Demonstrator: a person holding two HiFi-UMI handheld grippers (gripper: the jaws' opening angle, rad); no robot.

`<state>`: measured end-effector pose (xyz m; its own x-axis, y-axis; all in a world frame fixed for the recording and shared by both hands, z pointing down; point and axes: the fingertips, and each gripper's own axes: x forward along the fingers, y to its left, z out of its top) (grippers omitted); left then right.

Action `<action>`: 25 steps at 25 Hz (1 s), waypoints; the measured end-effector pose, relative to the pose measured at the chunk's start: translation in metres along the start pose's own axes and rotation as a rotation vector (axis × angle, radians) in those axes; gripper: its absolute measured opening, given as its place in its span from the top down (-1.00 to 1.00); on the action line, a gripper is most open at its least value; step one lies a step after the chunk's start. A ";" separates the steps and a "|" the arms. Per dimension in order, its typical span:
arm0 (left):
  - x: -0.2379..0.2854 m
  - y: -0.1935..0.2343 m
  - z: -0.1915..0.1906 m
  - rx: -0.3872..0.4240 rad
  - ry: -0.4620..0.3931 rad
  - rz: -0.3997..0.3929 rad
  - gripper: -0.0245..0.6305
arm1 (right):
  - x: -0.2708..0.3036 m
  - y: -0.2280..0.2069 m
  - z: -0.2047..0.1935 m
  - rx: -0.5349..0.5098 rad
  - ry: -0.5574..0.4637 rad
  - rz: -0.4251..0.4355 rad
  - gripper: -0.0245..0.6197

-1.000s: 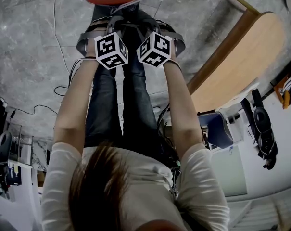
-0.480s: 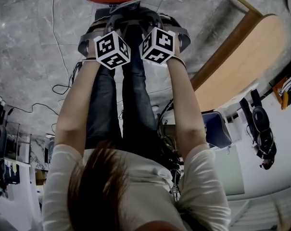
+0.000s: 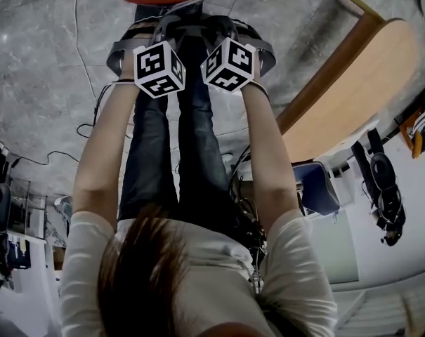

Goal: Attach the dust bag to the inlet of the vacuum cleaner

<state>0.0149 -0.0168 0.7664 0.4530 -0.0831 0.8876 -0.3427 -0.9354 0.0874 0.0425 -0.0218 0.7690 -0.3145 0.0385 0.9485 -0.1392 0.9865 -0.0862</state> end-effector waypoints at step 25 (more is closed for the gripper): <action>0.000 0.006 -0.001 -0.348 -0.054 0.005 0.65 | -0.003 -0.012 0.004 0.013 -0.004 0.028 0.64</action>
<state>0.0119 -0.0219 0.7680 0.4902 -0.1144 0.8641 -0.6008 -0.7626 0.2399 0.0409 -0.0343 0.7663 -0.3227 0.0657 0.9442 -0.1419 0.9830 -0.1169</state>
